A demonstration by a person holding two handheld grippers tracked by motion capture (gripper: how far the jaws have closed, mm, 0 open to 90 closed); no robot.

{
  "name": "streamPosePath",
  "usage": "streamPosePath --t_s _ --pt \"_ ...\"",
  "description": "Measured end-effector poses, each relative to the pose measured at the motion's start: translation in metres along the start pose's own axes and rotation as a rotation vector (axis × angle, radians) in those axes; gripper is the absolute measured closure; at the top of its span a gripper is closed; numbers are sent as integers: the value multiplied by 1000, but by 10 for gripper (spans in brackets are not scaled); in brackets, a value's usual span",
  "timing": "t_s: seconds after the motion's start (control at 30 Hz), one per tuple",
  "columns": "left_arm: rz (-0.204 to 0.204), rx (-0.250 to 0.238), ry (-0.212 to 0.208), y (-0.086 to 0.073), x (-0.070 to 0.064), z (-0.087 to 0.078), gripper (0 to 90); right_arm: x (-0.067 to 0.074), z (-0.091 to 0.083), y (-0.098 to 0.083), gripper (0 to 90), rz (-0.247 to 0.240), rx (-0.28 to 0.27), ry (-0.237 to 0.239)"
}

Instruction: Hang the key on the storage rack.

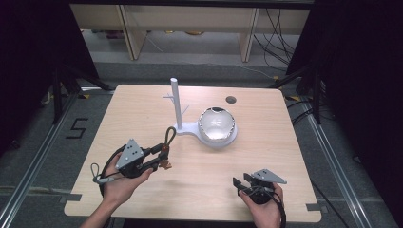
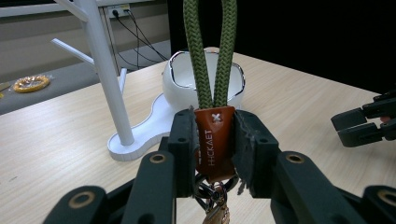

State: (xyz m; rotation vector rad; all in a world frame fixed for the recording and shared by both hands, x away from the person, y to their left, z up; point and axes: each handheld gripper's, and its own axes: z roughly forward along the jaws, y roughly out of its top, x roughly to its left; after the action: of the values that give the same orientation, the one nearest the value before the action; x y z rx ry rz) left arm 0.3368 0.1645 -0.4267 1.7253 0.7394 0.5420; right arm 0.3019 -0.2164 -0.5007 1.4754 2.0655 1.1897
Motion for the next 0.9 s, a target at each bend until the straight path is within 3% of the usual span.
streamPosePath --t_s 0.9 --pt "-10 -18 31 4 12 -1 688 0 -1 0 502 -6 -5 -6"
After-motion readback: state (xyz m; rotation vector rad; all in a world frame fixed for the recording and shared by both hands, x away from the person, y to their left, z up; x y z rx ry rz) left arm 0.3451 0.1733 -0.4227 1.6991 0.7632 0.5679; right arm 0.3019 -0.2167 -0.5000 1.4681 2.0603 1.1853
